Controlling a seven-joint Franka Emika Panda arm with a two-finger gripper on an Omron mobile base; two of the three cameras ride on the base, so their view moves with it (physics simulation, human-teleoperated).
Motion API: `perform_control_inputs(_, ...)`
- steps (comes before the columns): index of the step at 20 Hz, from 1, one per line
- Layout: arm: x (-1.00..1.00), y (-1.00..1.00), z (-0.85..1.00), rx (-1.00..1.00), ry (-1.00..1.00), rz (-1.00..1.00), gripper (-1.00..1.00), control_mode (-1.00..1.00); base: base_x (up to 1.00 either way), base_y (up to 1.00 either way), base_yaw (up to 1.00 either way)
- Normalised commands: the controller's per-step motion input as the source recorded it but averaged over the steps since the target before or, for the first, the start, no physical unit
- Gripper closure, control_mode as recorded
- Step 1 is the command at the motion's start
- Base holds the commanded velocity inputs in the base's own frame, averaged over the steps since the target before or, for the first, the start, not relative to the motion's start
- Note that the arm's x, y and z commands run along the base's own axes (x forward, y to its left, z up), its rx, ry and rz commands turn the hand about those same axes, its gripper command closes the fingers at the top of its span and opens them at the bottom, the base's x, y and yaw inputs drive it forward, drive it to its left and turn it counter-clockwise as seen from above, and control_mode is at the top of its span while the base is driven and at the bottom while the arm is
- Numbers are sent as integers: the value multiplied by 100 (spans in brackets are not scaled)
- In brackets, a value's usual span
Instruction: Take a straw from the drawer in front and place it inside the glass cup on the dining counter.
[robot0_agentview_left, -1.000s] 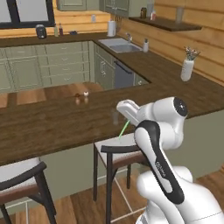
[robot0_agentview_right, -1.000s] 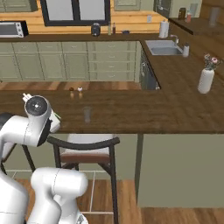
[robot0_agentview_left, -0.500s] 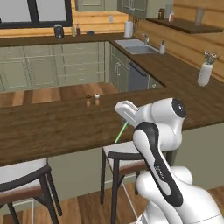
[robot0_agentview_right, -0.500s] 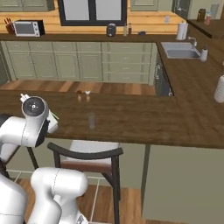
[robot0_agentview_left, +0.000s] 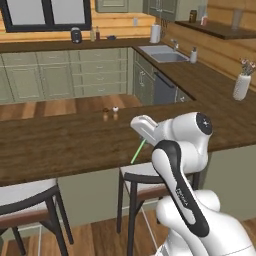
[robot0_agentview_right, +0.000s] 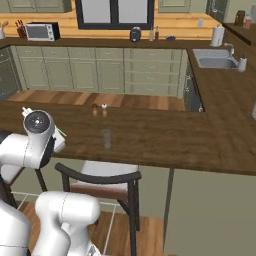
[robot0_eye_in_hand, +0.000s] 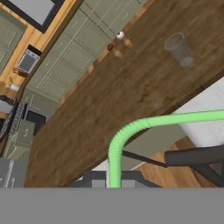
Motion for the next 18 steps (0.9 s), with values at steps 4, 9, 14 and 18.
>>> perform_control_inputs(4,0,0,0,0,0,0,100,100,50,-42,0)
perform_control_inputs(9,0,0,0,0,0,0,100,100,-2,-65,0)
perform_control_inputs(14,0,0,0,0,0,0,100,100,3,-47,0)
perform_control_inputs(18,0,0,0,0,0,0,100,100,60,-20,0)
